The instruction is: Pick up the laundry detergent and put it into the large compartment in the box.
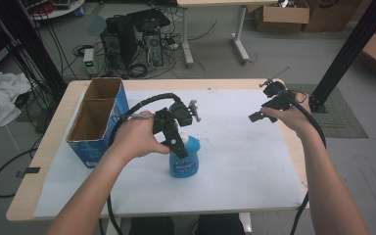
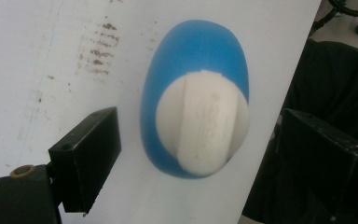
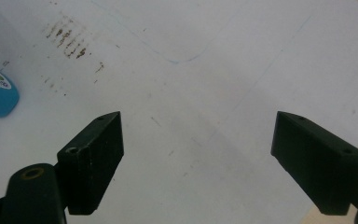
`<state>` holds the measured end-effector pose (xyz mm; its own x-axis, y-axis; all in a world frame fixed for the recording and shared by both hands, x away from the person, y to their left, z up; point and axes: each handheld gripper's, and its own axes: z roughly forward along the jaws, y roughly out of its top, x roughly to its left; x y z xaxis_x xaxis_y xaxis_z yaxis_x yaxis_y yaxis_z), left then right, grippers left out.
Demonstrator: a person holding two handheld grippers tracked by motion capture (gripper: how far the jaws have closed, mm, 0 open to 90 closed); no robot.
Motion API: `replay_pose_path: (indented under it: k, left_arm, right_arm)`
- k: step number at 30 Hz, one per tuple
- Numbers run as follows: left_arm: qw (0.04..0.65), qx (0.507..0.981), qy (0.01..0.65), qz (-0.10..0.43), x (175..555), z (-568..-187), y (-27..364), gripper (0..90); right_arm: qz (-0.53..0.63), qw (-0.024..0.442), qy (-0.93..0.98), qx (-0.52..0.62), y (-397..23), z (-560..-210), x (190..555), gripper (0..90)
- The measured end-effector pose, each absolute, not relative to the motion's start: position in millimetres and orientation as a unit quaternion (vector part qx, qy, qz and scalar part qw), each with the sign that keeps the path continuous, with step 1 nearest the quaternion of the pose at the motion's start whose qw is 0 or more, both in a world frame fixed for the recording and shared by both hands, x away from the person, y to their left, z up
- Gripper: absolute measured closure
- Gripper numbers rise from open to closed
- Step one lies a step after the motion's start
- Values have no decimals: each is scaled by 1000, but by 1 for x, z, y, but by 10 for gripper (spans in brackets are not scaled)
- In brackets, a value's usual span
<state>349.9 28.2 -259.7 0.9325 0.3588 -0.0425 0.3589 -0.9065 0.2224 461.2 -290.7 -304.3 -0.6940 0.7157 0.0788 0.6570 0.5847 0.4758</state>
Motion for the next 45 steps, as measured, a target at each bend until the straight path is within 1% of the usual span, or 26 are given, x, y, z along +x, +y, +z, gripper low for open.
replay_pose_path:
  k: [12, 18, 33, 45]
  left_arm:
    - [84, 983, 162, -2, 356, -273, 14, 162]
    - [71, 984, 161, -3, 357, -278, 9, 184]
    - [39, 987, 158, 3, 358, -286, 2, 282]
    - [30, 987, 157, 2, 359, -290, 0, 360]
  right_arm:
    - [243, 59, 887, 387, -293, -305, 460, 169]
    - [243, 58, 888, 386, -292, -306, 461, 168]
    - [244, 55, 888, 385, -293, -308, 461, 170]
    - [245, 54, 888, 386, -294, -309, 462, 171]
